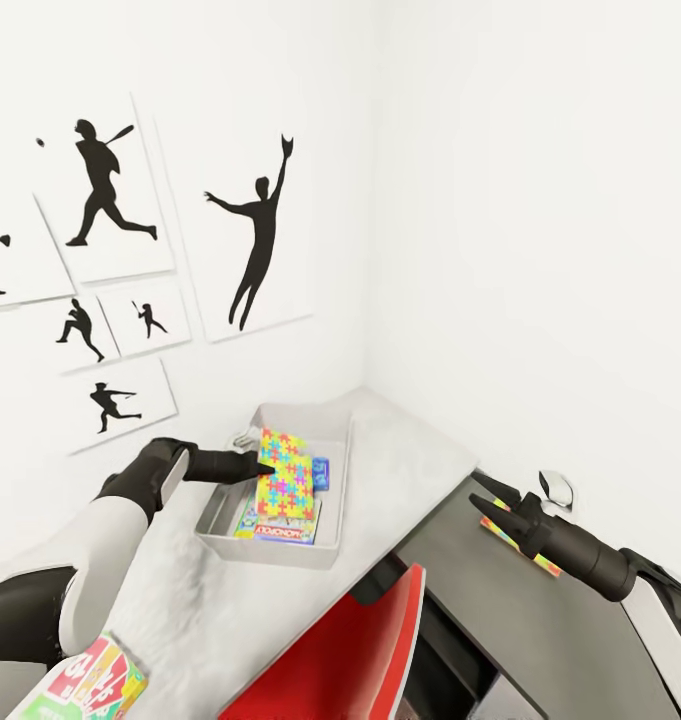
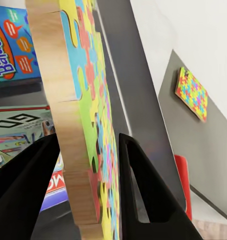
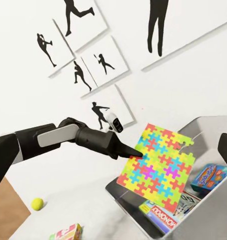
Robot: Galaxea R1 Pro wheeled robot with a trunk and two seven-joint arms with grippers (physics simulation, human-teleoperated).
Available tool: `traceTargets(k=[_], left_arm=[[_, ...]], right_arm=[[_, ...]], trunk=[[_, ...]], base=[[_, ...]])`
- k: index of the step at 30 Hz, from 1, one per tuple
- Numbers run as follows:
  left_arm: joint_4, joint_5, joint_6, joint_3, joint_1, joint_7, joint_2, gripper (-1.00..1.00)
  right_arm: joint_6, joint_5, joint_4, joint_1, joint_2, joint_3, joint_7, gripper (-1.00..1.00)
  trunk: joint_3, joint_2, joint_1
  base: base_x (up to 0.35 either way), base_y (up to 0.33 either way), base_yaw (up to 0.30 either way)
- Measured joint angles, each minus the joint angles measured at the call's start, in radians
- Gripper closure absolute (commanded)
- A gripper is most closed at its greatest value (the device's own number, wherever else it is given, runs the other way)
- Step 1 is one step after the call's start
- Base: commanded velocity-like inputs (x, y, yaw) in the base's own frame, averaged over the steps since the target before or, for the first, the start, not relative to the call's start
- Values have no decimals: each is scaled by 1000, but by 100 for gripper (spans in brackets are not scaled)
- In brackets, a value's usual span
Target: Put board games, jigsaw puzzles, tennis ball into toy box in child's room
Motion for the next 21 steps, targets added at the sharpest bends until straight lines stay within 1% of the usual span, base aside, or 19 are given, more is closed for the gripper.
traceTargets(k=[8, 21], left_arm=[[2, 4, -1, 0, 0, -13, 4, 100], [0, 6, -2, 4, 0, -27, -3, 100]], right_arm=[[0, 0, -1, 0, 0, 1, -1, -100], [0, 1, -1, 0, 0, 1, -1, -100]], trunk=[[-13, 0, 0], [-35, 0, 0]], base=[[0, 0, 0], [0, 0, 0]])
